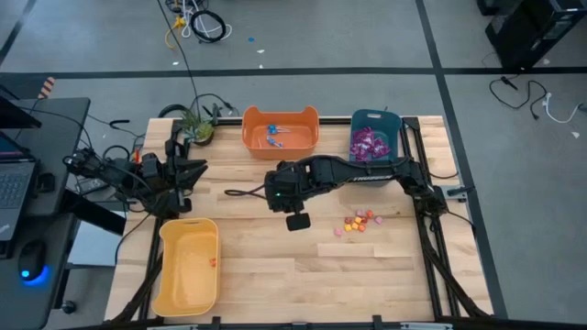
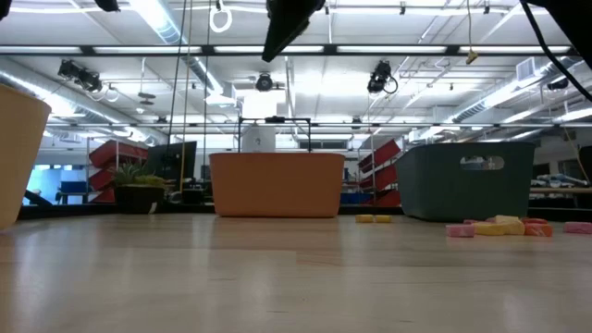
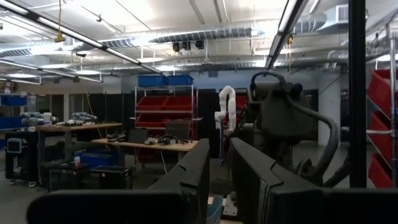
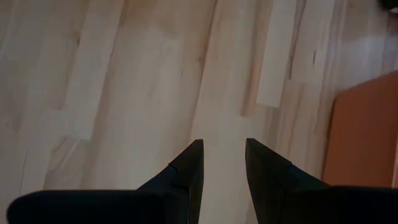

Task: Sort candy
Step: Put the left pink candy into the yellow bin

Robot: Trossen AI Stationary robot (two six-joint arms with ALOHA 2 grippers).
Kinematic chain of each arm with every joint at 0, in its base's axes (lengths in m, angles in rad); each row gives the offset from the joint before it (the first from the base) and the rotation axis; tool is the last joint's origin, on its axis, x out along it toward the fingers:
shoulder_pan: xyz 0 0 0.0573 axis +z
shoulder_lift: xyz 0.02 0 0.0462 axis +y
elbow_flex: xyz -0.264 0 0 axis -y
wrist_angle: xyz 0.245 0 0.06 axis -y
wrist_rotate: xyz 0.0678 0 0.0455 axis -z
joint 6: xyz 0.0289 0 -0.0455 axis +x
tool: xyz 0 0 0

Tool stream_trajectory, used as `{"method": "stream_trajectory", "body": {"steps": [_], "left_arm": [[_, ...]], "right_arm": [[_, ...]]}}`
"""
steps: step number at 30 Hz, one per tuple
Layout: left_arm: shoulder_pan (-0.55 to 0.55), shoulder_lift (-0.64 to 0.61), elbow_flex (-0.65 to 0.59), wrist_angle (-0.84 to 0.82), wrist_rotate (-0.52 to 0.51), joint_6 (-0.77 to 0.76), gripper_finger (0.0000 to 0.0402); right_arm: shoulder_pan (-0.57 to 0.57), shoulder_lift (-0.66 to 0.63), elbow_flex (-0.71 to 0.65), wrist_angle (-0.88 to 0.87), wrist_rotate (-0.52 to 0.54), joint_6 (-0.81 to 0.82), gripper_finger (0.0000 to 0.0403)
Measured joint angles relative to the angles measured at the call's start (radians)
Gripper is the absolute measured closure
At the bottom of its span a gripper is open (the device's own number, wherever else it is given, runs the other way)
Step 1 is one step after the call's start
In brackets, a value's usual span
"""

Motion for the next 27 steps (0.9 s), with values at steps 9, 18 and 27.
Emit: {"method": "stream_trajectory", "body": {"steps": [9, 18, 27], "left_arm": [[0.0, 0.0, 0.0, 0.063, 0.003, 0.0, 0.0335], [0.0, 0.0, 0.0, 0.053, 0.003, 0.0, 0.0335], [0.0, 0.0, 0.0, 0.034, 0.003, -0.021, 0.0335]], "right_arm": [[-0.001, 0.0, 0.0, -0.122, 0.029, 0.001, 0.0298], [-0.034, -0.018, 0.0, -0.209, 0.038, 0.011, 0.0298], [-0.059, -0.101, 0.0, -0.227, 0.038, 0.006, 0.0298]]}}
